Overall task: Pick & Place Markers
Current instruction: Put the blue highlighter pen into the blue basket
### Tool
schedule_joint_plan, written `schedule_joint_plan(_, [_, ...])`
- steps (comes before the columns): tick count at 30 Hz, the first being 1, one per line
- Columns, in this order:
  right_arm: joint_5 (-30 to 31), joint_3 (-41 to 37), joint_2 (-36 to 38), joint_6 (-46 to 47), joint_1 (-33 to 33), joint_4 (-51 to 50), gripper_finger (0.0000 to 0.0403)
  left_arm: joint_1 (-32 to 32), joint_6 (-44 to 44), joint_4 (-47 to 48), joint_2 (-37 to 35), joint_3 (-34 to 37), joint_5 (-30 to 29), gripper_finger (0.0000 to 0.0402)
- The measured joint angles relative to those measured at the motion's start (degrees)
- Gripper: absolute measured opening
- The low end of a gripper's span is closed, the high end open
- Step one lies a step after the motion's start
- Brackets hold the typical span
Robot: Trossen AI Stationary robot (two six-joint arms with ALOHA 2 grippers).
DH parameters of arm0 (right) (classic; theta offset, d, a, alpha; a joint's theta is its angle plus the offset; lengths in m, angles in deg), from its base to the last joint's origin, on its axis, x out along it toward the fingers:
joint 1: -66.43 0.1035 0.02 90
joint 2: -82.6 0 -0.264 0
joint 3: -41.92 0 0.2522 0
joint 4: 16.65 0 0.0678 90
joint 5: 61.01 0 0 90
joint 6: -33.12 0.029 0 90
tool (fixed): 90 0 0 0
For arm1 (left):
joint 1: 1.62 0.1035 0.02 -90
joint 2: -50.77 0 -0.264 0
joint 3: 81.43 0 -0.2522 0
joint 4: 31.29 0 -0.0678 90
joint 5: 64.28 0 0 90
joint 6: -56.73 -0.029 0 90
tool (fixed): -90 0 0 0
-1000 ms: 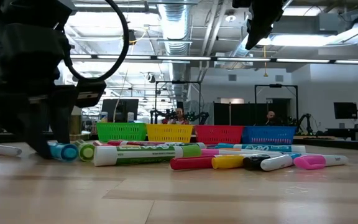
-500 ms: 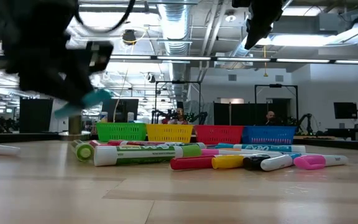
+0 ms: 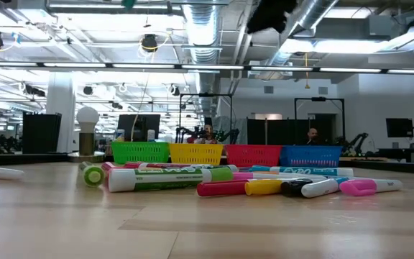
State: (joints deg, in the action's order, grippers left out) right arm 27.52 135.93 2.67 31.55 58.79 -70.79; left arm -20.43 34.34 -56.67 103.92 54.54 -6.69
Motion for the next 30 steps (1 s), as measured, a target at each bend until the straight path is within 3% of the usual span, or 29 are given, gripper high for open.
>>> schedule_joint_plan(5, [0.0, 0.1, -1.1, 1.8, 0.6, 12.9, 0.0102, 3.8, 6.8, -12.2, 1.5, 0.0, 4.8, 0.0074])
schedule_joint_plan(11, [-2.3, -0.1, -4.4, 6.1, 1.7, 24.7, 0.0102, 6.9, 16.3, -24.2, 8.9, -0.9, 11.0, 0.0075])
schedule_joint_plan(15, [-7.4, 0.0, -7.0, 6.1, 3.0, 30.2, 0.0102, 7.4, 18.3, -26.1, 13.9, -4.1, 14.1, 0.0076])
schedule_joint_plan(20, [-7.8, 0.0, -10.2, 5.8, 5.3, 33.6, 0.0111, 7.3, 18.4, -26.1, 18.8, -8.8, 16.9, 0.0076])
schedule_joint_plan(30, [-7.8, 0.0, -11.0, 5.7, 8.2, 37.3, 0.0206, 7.3, 18.3, -26.6, 20.7, -10.9, 18.1, 0.0076])
